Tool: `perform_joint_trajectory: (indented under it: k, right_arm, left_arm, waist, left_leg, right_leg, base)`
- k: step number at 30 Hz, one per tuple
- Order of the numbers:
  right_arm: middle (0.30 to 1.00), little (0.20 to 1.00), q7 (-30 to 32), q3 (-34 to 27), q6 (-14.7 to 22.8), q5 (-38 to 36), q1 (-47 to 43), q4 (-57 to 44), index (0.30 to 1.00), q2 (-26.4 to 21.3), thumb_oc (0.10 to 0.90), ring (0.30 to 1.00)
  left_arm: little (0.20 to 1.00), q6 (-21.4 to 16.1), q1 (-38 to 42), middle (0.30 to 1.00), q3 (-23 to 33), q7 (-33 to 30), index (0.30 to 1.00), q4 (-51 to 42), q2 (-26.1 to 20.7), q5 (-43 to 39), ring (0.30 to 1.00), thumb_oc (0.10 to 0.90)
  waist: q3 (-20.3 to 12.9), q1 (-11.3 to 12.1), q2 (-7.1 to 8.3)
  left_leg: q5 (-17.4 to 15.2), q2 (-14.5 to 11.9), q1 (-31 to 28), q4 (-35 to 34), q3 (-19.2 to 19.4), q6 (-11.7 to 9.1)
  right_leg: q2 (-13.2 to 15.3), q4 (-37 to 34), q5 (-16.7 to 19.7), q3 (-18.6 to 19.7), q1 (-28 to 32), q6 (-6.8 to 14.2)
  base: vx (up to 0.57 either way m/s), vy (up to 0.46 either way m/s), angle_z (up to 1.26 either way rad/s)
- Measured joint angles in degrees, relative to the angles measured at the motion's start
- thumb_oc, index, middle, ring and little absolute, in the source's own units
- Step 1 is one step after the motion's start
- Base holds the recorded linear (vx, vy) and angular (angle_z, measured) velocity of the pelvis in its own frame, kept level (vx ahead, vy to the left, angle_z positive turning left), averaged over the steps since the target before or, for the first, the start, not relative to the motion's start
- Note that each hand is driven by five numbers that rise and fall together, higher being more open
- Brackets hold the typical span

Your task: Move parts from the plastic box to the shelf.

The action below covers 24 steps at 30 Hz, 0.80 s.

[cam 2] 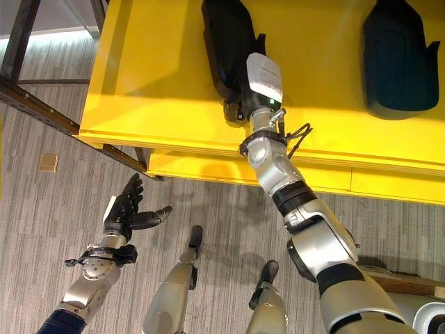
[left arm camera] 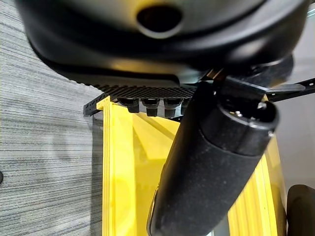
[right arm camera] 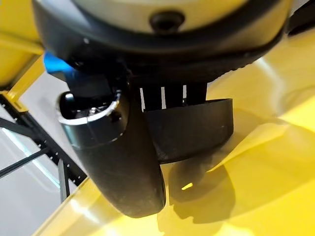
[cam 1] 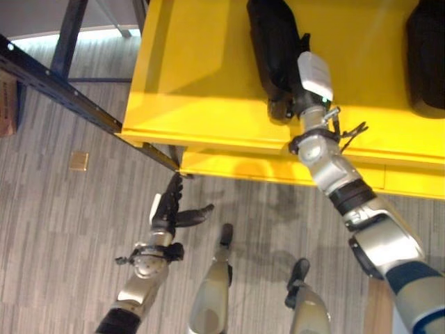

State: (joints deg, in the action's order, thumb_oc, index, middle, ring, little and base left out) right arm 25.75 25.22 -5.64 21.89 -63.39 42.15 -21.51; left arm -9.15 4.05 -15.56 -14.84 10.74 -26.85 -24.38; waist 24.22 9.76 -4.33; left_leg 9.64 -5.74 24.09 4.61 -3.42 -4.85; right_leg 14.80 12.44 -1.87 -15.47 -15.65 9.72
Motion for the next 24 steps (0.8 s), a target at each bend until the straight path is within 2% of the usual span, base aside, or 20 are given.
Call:
perform_joint_trajectory:
  k: [8, 24]
  right_arm:
    - [0.300, 0.300, 5.21, -3.99, -0.96, -0.18, 0.00, 1.49, 0.300, -0.04, 0.400, 0.300]
    - [0.300, 0.300, 7.16, -4.80, -1.70, -0.65, 0.81, 1.48, 0.300, -0.09, 0.400, 0.300]
  left_arm:
    - [1.000, 0.01, 0.39, 1.000, -0.09, -0.77, 1.000, -0.14, 0.00, 0.02, 1.000, 0.900]
    - [1.000, 0.01, 1.10, 1.000, -0.14, -0.83, 1.000, -0.16, 0.00, 0.08, 1.000, 0.900]
  waist:
    - [0.84, -0.10, -0.13]
    - [0.90, -0.17, -0.25]
  left_leg:
    - [0.00, 0.03, 0.03, 0.10, -0.10, 0.00]
    - [0.00, 0.02, -0.05, 0.25, -0.09, 0.00]
  right_leg:
    - [0.05, 0.18, -0.06, -0.06, -0.01, -0.02]
    - [0.07, 0.50, -0.13, 0.00, -0.02, -0.04]
  base:
    - [0.00, 0.000, 0.00]
    - [0.00, 0.000, 0.00]
